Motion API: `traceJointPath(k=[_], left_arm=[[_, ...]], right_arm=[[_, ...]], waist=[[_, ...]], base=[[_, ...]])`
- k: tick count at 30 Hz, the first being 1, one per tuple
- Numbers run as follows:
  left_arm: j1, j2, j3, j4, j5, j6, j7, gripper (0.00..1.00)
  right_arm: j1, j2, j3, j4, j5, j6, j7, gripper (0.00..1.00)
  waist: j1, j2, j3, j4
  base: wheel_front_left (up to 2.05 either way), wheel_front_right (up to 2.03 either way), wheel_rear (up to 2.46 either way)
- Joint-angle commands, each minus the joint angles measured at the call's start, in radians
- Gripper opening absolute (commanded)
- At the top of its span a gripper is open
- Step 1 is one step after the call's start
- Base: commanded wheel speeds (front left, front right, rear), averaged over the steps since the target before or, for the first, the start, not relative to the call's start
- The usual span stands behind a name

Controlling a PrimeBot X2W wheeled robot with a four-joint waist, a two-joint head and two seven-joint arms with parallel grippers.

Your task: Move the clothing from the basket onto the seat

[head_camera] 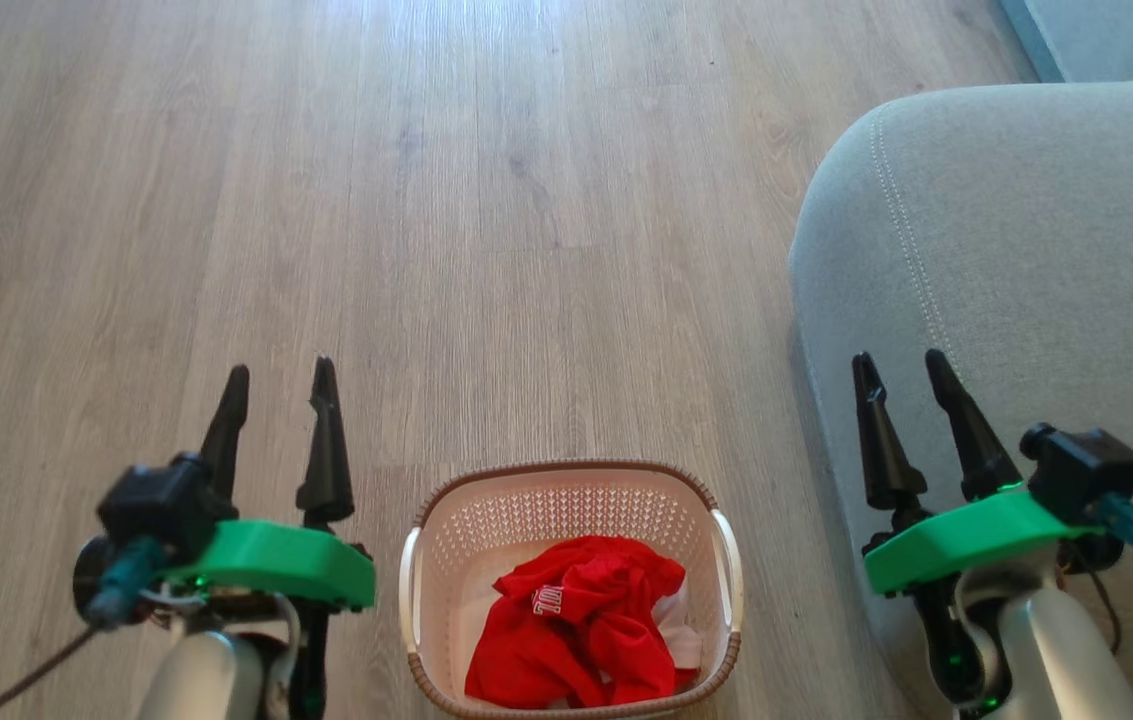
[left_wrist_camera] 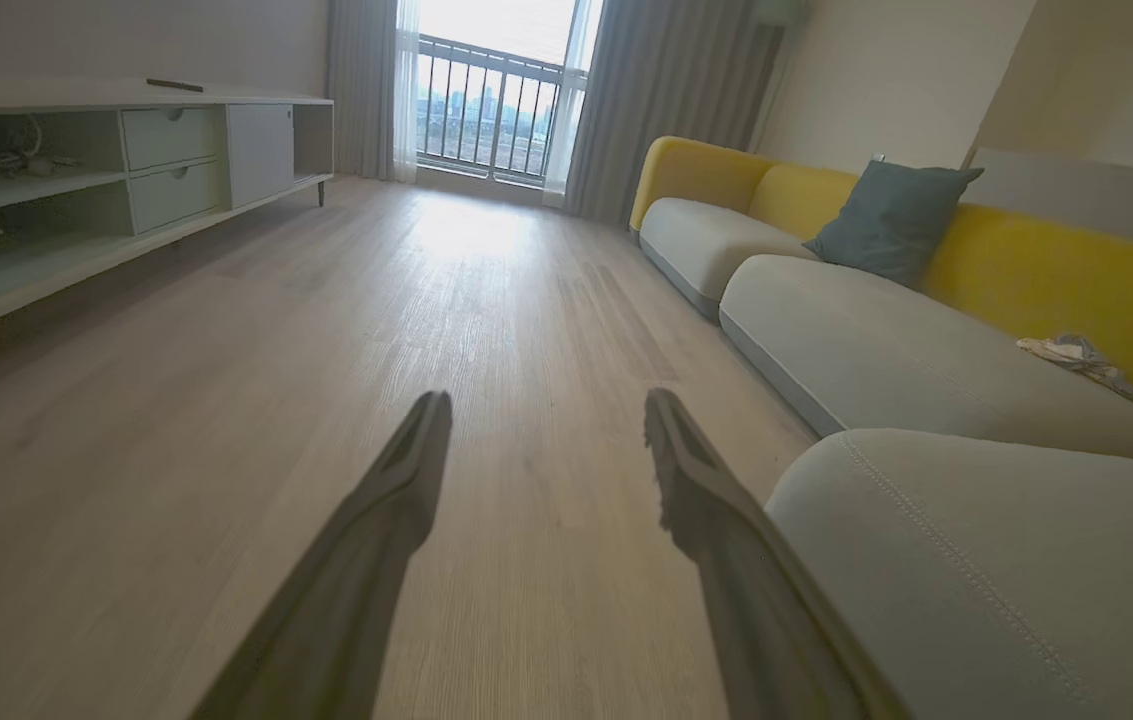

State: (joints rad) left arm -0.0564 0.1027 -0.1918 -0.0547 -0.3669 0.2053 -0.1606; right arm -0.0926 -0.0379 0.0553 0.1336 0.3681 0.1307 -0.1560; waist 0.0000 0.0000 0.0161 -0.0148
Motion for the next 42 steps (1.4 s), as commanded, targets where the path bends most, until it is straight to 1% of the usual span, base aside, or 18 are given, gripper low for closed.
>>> traceJointPath(k=[1, 5, 9, 14, 15, 18, 22, 30, 32, 33, 38, 42], left_arm=[[-0.043, 0.017, 0.012, -0.032, 0.029, 0.018, -0.011, 1.00], [-0.042, 0.045, -0.041, 0.001, 0.071, 0.084, -0.023, 1.00], [-0.041, 0.061, -0.075, 0.038, 0.095, 0.118, -0.035, 1.00], [-0.044, 0.065, -0.104, 0.061, 0.134, 0.134, -0.049, 1.00], [-0.043, 0.062, -0.103, 0.065, 0.149, 0.141, -0.055, 1.00], [-0.042, 0.060, -0.101, 0.068, 0.179, 0.144, -0.064, 1.00], [-0.035, 0.051, -0.100, 0.078, 0.217, 0.137, -0.076, 1.00], [-0.026, 0.015, -0.067, 0.107, 0.287, 0.085, -0.099, 1.00], [-0.023, 0.004, -0.049, 0.113, 0.289, 0.066, -0.101, 1.00], [-0.023, 0.004, -0.049, 0.113, 0.289, 0.066, -0.101, 1.00], [-0.019, -0.018, -0.013, 0.137, 0.288, 0.017, -0.101, 1.00], [-0.017, -0.031, 0.010, 0.145, 0.297, -0.007, -0.101, 1.00]], right_arm=[[-0.055, -0.011, 0.024, -0.031, -0.029, 0.000, -0.015, 1.00], [-0.058, -0.011, 0.033, 0.004, -0.046, 0.000, -0.027, 1.00], [-0.063, -0.011, 0.041, 0.033, -0.097, 0.000, -0.038, 1.00], [-0.067, -0.011, 0.046, 0.082, -0.155, 0.000, -0.053, 1.00], [-0.071, -0.011, 0.051, 0.096, -0.169, 0.000, -0.059, 1.00], [-0.077, -0.012, 0.055, 0.110, -0.200, 0.000, -0.068, 1.00], [-0.082, -0.012, 0.056, 0.133, -0.232, 0.000, -0.080, 1.00], [-0.095, -0.012, 0.068, 0.175, -0.310, 0.000, -0.103, 1.00], [-0.097, -0.012, 0.064, 0.188, -0.307, 0.000, -0.106, 1.00], [-0.097, -0.012, 0.064, 0.188, -0.307, 0.000, -0.106, 1.00], [-0.102, -0.012, 0.059, 0.207, -0.289, 0.000, -0.106, 1.00], [-0.107, -0.012, 0.061, 0.208, -0.282, 0.000, -0.106, 1.00]], waist=[[0.0000, 0.0000, -0.001, 0.000], [0.0000, 0.0000, -0.005, -0.003], [0.0000, 0.0000, -0.009, -0.006], [0.0000, 0.0000, -0.014, -0.007], [0.0000, 0.0000, -0.015, -0.008], [0.0000, 0.0000, -0.018, -0.009], [0.0000, 0.0000, -0.021, -0.009], [0.0000, 0.0000, -0.019, -0.007], [0.0000, 0.0000, -0.018, -0.007], [0.0000, 0.0000, -0.018, -0.007], [0.0000, 0.0000, -0.015, -0.004], [0.0000, 0.0000, -0.014, -0.005]], base=[[0.00, 0.00, 0.00], [0.00, 0.00, 0.00], [0.00, 0.00, 0.00], [0.00, 0.00, 0.00], [0.00, 0.00, 0.00], [0.00, 0.00, 0.00], [0.00, 0.00, 0.00], [0.00, 0.00, 0.00], [0.00, 0.00, 0.00], [0.00, 0.00, 0.00], [0.00, 0.00, 0.00], [0.00, 0.00, 0.00]])
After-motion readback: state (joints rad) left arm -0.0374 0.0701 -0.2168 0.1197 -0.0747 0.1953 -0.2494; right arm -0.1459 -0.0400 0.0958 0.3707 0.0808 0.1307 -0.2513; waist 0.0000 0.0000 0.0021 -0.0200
